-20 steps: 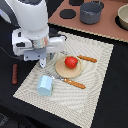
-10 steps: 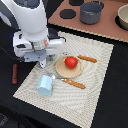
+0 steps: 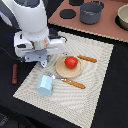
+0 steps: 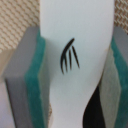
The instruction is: Interact with the objects in diverse but meaningful ways.
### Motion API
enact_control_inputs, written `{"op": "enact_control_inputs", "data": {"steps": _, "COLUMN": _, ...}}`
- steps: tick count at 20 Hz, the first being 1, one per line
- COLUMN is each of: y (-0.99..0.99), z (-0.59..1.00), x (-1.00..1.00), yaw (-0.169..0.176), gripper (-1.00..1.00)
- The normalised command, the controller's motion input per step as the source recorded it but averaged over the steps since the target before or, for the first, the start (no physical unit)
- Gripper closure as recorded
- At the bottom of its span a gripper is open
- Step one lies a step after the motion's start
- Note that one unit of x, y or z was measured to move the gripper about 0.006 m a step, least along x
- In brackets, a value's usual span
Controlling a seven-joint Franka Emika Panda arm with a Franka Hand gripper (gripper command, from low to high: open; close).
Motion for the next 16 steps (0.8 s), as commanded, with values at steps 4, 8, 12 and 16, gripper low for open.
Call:
{"op": "enact_control_inputs", "data": {"steps": 4, "y": 0.71, "z": 1.0, "x": 0.01, "yaw": 0.0, "gripper": 1.0}}
{"op": "enact_control_inputs", "data": {"steps": 8, "y": 0.9, "z": 1.0, "x": 0.15, "yaw": 0.003, "gripper": 1.0}}
{"op": "enact_control_inputs", "data": {"steps": 12, "y": 0.95, "z": 0.8, "x": 0.4, "yaw": 0.007, "gripper": 1.0}}
{"op": "enact_control_inputs", "data": {"steps": 16, "y": 0.84, "z": 0.52, "x": 0.68, "yaw": 0.0, "gripper": 1.0}}
